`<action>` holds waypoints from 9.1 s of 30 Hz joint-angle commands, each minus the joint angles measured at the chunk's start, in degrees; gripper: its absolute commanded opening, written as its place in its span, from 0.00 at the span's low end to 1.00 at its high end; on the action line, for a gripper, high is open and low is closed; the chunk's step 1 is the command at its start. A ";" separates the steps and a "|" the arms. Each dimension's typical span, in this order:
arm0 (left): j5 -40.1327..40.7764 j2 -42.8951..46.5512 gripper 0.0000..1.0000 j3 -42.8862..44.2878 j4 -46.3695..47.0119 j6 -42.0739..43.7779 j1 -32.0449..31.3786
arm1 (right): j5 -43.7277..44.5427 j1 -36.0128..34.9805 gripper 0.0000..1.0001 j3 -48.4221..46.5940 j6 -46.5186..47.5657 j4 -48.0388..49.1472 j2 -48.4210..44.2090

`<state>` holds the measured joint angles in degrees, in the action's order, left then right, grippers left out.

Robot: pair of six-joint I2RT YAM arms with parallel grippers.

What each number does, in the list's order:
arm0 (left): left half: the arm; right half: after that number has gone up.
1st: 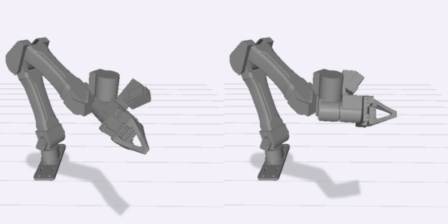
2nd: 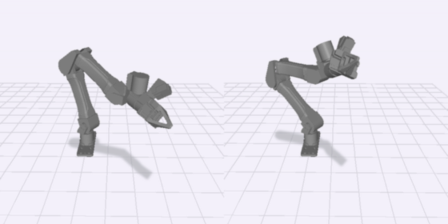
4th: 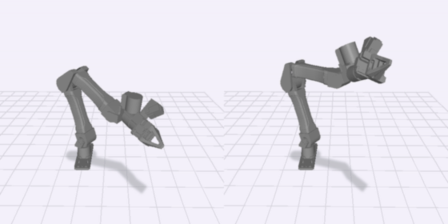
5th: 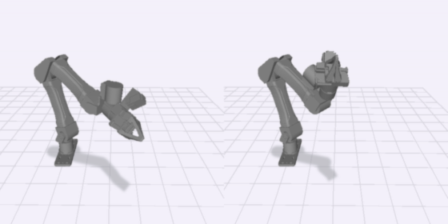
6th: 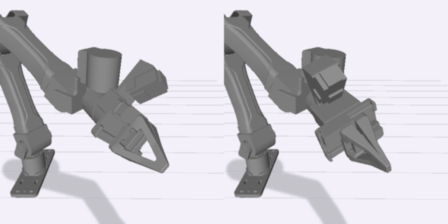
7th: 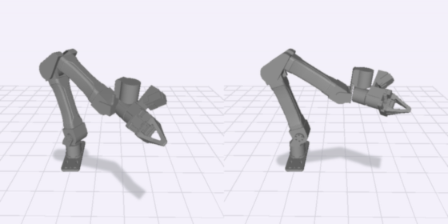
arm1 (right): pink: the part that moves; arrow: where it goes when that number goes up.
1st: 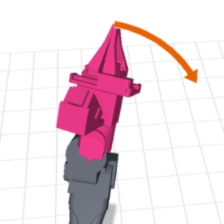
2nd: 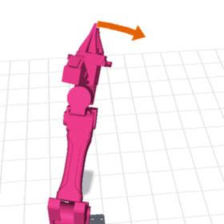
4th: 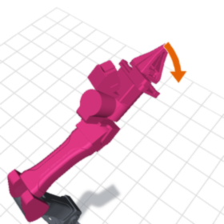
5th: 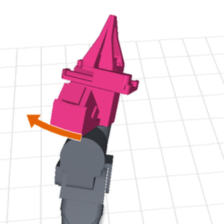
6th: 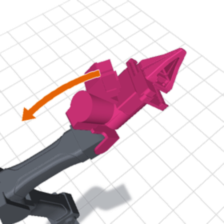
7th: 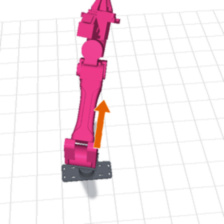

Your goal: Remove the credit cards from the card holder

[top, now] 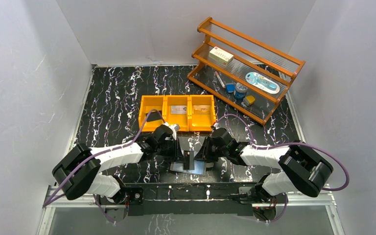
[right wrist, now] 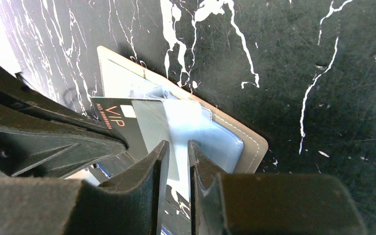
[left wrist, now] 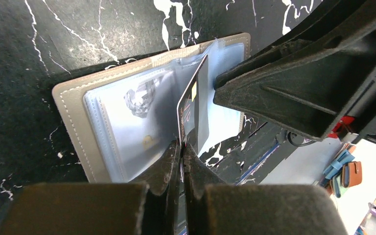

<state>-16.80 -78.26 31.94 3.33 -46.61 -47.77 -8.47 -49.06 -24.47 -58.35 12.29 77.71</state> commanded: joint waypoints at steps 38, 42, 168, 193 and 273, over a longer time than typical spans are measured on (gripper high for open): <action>6.89 8.03 0.00 7.75 -7.92 12.73 -0.14 | -0.20 0.31 0.30 -2.14 3.90 -2.25 -3.48; 12.18 13.00 0.00 8.79 -10.41 21.97 -0.12 | 1.71 0.50 0.32 -5.98 7.35 -8.12 -6.88; 28.01 -23.51 0.03 33.79 -26.10 19.19 26.93 | -2.03 1.17 0.37 -11.28 8.94 -16.09 -13.24; 26.82 -25.11 0.04 30.47 -22.42 21.55 27.03 | 37.35 1.25 0.67 -61.92 19.91 -38.82 33.13; 3.44 12.27 0.57 13.93 -22.10 16.62 27.54 | 16.73 -0.85 0.66 -33.54 16.81 -31.39 -0.36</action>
<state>-4.95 -72.49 50.83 -17.32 -27.59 -19.64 12.73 -47.33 -64.47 -33.87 -22.52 83.13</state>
